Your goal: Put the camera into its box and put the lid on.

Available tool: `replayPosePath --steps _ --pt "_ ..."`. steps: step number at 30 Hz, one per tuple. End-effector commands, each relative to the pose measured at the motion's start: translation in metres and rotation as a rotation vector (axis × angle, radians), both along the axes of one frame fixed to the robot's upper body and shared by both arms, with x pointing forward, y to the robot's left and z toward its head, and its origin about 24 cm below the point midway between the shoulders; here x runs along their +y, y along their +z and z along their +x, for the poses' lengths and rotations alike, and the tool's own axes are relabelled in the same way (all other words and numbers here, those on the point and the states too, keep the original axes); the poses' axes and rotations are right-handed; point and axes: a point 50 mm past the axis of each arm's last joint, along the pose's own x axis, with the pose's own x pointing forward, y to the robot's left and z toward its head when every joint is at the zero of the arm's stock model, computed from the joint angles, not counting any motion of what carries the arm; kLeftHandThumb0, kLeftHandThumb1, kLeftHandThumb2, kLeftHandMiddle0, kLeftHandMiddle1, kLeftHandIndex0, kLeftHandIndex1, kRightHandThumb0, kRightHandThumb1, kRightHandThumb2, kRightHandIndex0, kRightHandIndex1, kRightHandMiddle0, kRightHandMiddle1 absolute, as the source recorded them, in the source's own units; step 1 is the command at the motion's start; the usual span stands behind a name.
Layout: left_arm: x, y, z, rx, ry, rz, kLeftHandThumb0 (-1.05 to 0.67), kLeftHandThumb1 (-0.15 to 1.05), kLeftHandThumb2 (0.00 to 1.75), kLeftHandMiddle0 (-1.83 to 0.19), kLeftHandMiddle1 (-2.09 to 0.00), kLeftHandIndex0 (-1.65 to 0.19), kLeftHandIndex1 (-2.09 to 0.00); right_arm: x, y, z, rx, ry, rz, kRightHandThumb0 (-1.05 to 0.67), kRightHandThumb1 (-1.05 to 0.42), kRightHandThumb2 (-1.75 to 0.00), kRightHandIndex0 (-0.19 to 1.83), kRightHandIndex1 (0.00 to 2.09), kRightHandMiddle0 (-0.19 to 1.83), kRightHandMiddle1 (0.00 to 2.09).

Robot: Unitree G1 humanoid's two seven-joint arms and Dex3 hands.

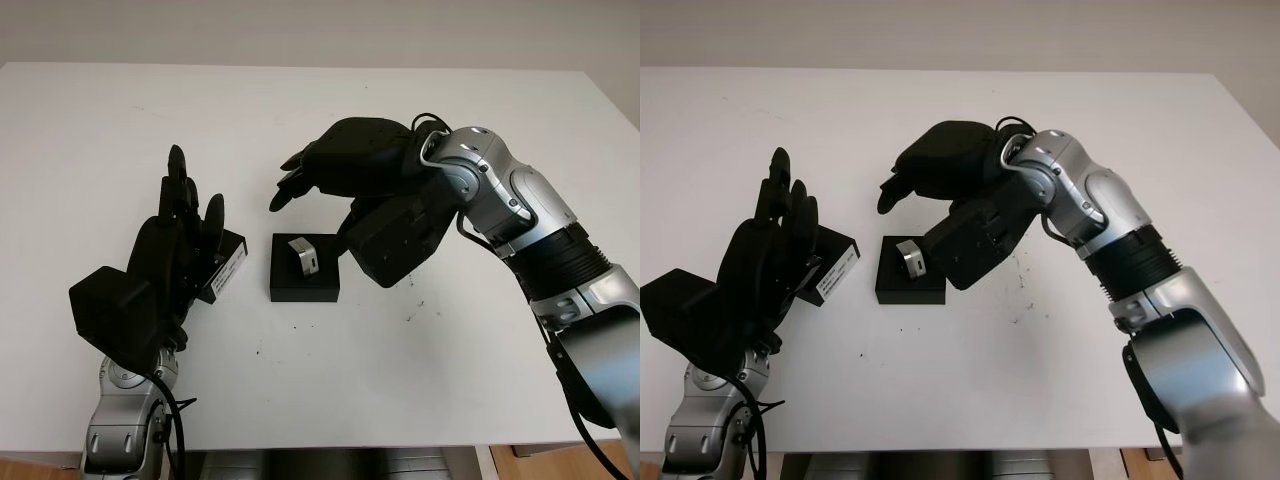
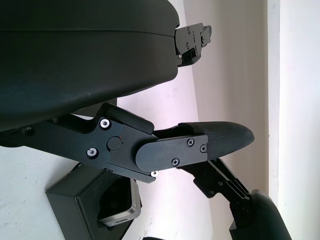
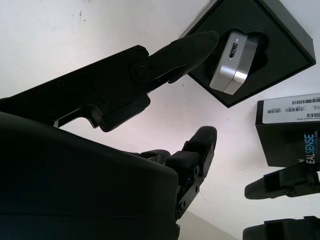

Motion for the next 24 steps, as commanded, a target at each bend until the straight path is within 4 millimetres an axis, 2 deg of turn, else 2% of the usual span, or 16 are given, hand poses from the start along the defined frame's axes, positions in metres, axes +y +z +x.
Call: replayPosePath --steps 1,12,19,24 --pt "0.0 0.005 0.0 -0.025 0.001 -0.001 -0.72 1.05 0.56 0.19 0.0 0.19 0.0 -0.005 -0.004 0.0 -0.001 -0.002 -0.004 -0.74 -0.88 -0.06 0.36 0.07 0.29 0.79" --pt "0.0 0.004 -0.001 -0.023 0.002 -0.001 -0.72 1.05 0.56 0.19 0.0 0.19 0.0 -0.011 -0.015 -0.003 -0.01 0.002 0.064 -0.77 -0.9 -0.06 0.41 0.08 0.26 1.12" --pt "0.0 0.004 -0.002 -0.028 -0.001 0.0 -0.72 1.05 0.57 0.19 0.0 0.19 0.0 -0.012 -0.022 -0.004 0.004 -0.019 0.107 -0.73 -0.91 -0.06 0.43 0.09 0.25 1.17" --pt "0.0 0.004 -0.002 -0.024 0.0 -0.004 -0.72 1.05 0.56 0.19 0.0 0.19 0.0 -0.012 -0.027 -0.004 0.014 -0.031 0.124 -0.72 -0.93 -0.06 0.42 0.09 0.21 1.12"
